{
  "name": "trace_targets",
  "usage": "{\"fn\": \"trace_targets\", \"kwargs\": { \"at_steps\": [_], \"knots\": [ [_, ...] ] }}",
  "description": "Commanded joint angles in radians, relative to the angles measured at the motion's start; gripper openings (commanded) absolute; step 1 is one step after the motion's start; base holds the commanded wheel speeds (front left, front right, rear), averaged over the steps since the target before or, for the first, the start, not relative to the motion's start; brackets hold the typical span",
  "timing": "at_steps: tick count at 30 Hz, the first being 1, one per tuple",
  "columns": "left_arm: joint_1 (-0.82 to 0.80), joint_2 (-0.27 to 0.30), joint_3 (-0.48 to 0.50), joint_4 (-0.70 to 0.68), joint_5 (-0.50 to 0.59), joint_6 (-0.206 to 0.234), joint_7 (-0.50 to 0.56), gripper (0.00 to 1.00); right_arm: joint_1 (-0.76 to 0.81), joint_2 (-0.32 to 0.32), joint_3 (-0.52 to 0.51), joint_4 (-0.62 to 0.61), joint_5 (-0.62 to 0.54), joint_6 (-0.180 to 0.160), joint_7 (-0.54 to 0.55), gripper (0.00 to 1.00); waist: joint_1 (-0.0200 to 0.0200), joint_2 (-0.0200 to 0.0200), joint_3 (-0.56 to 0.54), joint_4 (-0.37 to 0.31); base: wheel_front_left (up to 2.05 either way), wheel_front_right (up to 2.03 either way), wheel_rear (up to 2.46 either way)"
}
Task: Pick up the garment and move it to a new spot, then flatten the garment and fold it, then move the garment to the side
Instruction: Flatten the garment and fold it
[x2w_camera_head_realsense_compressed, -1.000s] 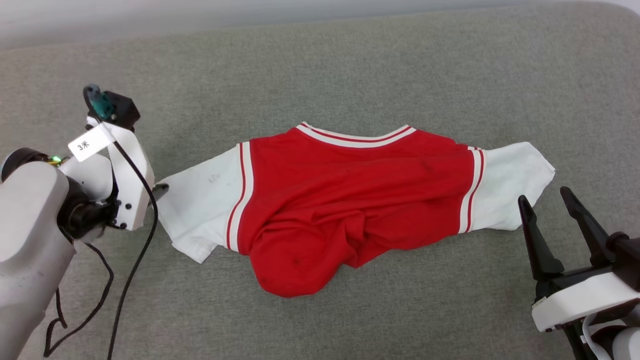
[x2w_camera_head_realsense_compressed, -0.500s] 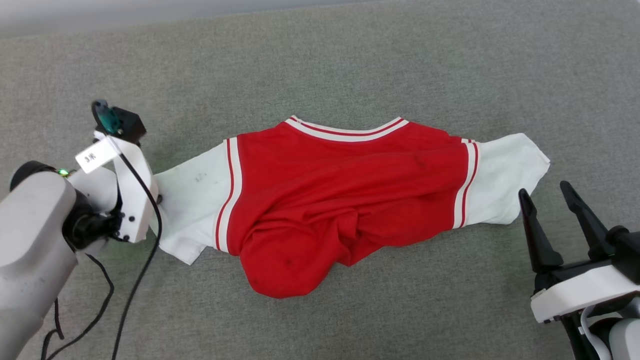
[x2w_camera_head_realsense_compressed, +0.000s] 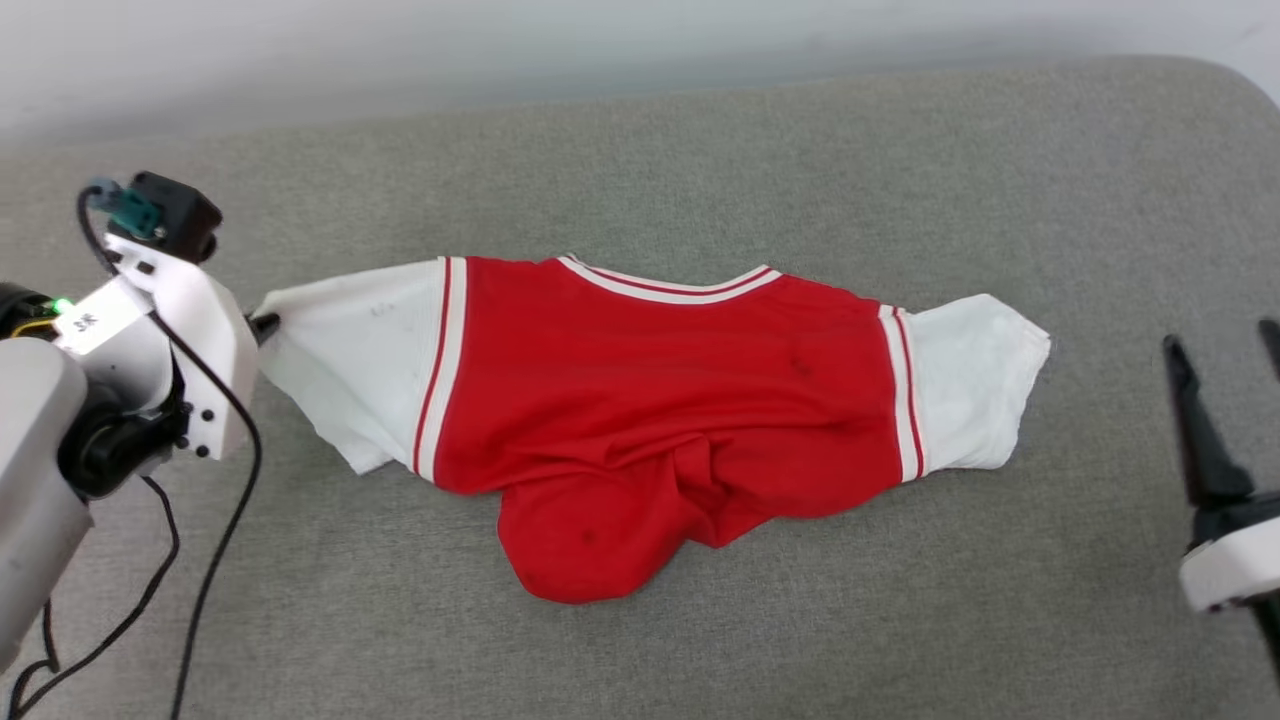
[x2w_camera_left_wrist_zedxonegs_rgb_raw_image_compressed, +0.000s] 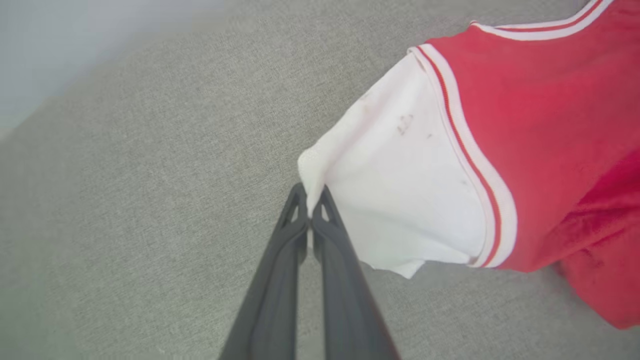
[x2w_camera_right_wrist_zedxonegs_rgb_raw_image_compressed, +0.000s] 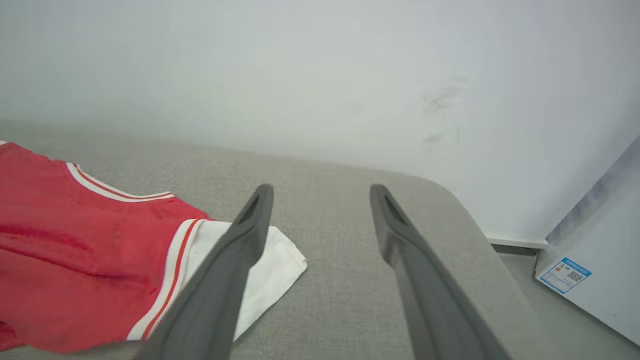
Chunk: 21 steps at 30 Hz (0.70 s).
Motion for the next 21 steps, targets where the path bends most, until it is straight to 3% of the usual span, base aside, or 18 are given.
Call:
{"fn": "trace_targets", "kwargs": {
  "at_steps": [1, 5, 11, 17, 21],
  "knots": [
    [0.017, 0.008, 0.007, -0.009, 0.001, 0.005, -0.013, 0.0, -0.026, -0.017, -0.007, -0.013, 0.004, -0.001, 0.01, 1.0, 0.0, 0.0, -0.012, 0.009, 0.0, 0.0, 0.0],
    [0.048, 0.044, 0.024, -0.065, 0.004, 0.027, -0.057, 0.0, -0.064, -0.105, -0.01, -0.057, 0.009, -0.001, 0.084, 1.0, 0.0, 0.0, -0.021, 0.022, 0.0, 0.0, 0.0],
    [0.089, 0.069, 0.038, -0.16, 0.017, 0.071, -0.112, 0.0, -0.15, -0.255, 0.066, -0.086, 0.056, -0.001, 0.243, 1.0, 0.0, 0.0, -0.01, 0.057, 0.0, 0.0, 0.0],
    [0.092, 0.058, 0.03, -0.244, 0.042, 0.103, -0.129, 0.0, -0.275, -0.405, 0.224, -0.027, 0.19, -0.001, 0.474, 1.0, 0.0, 0.0, 0.019, 0.093, 0.0, 0.0, 0.0],
    [0.065, 0.048, 0.03, -0.285, 0.06, 0.114, -0.137, 0.0, -0.387, -0.482, 0.332, 0.075, 0.348, -0.001, 0.655, 1.0, 0.0, 0.0, 0.05, 0.115, 0.0, 0.0, 0.0]
  ]
}}
